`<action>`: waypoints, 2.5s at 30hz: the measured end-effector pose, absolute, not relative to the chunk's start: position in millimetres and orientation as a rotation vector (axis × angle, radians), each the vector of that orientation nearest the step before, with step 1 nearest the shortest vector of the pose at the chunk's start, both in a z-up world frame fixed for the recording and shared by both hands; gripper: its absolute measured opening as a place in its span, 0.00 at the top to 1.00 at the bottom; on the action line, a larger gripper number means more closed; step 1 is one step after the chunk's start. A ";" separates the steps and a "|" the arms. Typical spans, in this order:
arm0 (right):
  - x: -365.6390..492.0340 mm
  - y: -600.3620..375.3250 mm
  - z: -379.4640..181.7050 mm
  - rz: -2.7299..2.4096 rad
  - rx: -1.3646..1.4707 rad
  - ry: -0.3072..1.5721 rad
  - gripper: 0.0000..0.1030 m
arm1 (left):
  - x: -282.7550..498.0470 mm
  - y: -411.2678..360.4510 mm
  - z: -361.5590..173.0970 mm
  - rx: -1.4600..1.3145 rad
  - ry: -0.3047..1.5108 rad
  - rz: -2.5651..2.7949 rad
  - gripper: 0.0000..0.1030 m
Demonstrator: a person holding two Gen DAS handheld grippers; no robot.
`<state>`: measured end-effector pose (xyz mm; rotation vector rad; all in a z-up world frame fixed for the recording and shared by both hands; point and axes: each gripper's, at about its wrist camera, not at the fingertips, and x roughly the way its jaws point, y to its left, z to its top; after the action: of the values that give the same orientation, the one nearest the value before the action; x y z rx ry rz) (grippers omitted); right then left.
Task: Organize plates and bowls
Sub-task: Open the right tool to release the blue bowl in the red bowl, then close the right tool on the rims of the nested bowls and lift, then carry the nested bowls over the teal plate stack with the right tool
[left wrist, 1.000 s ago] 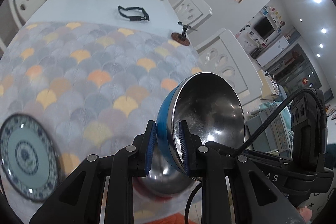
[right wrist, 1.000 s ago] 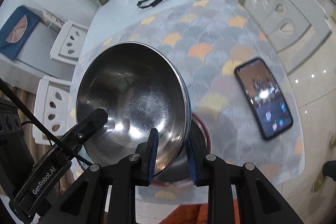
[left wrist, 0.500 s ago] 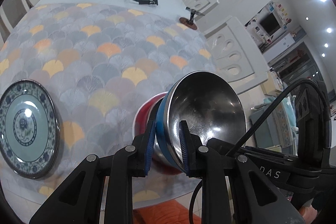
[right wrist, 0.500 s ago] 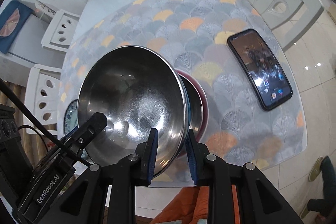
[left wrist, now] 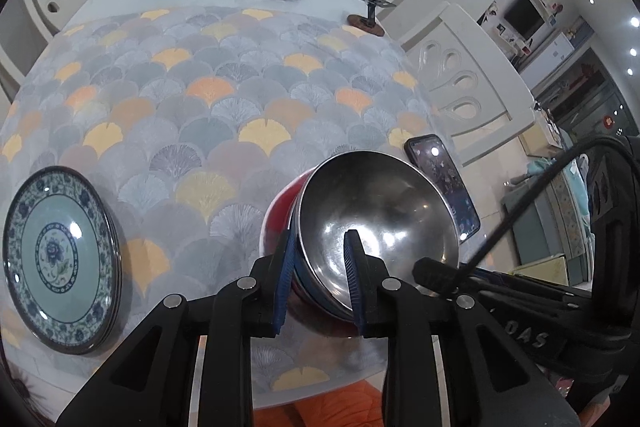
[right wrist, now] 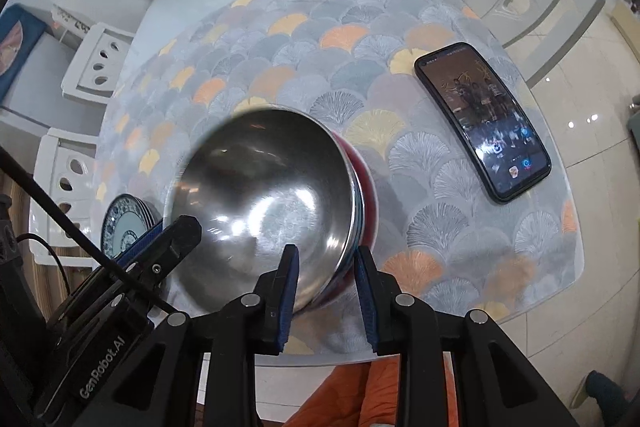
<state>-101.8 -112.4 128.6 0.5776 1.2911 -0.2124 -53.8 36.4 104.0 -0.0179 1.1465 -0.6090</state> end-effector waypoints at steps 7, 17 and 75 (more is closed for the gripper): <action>-112.6 -135.0 148.9 -0.150 0.621 1.212 0.73 | -49.1 51.7 109.0 -0.073 1.142 -0.588 0.78; -130.7 -140.9 164.5 -0.122 0.618 1.198 0.73 | -56.8 62.8 123.3 -0.129 1.125 -0.595 0.78; -92.9 -143.8 81.1 0.002 0.575 1.321 0.46 | -57.5 60.2 43.3 -0.343 1.347 -0.514 0.41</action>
<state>-92.9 -143.8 81.1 0.5749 1.3206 0.0023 -57.5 60.2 43.3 -0.3427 1.3467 -0.5141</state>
